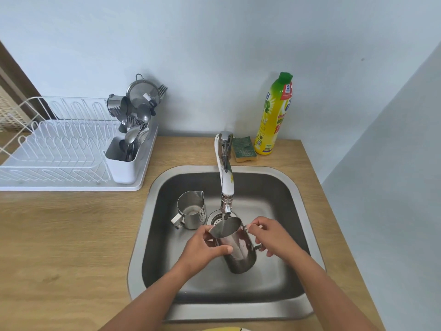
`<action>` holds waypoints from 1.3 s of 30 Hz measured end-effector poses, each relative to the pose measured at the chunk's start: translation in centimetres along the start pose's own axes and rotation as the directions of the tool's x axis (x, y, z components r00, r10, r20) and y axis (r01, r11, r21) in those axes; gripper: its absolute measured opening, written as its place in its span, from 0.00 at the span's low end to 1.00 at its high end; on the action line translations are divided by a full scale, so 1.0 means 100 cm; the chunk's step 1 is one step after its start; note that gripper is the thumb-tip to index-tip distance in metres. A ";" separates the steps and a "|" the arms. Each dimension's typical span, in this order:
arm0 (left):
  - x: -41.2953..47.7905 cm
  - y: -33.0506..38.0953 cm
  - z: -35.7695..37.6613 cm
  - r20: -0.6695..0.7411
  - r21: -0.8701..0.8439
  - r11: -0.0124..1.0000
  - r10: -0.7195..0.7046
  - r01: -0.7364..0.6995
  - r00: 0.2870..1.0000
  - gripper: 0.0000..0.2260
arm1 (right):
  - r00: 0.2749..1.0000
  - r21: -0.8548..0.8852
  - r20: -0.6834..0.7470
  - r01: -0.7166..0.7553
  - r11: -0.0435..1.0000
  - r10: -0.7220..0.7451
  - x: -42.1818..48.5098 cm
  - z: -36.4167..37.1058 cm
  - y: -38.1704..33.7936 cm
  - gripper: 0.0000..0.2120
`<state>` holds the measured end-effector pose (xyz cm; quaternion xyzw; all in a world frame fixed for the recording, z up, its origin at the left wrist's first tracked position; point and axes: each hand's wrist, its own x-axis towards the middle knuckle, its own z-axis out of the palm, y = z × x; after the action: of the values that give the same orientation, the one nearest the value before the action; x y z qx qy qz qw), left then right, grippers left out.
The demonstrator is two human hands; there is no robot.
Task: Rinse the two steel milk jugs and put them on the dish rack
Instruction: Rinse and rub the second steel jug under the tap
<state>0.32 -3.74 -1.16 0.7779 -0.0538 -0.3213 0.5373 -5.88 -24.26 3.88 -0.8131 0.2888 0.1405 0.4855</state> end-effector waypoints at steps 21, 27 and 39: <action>0.002 0.035 -0.006 -0.240 0.457 0.866 0.338 -0.201 0.910 0.37 | 0.997 0.439 0.017 0.058 0.897 -0.073 0.027 0.010 0.007 0.09; 0.000 0.037 -0.008 -0.258 0.473 0.857 0.357 -0.205 0.898 0.37 | 0.998 0.452 0.000 0.055 0.890 -0.062 0.029 0.010 0.001 0.09; -0.005 0.029 -0.014 -0.200 0.441 0.878 0.297 -0.185 0.934 0.36 | 0.996 0.449 0.082 -0.018 0.893 -0.022 0.026 0.018 0.008 0.09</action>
<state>1.48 -3.60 1.90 0.8966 -0.1466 -0.1269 0.3982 -4.24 -23.82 1.09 -0.6726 0.2917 0.1040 0.6720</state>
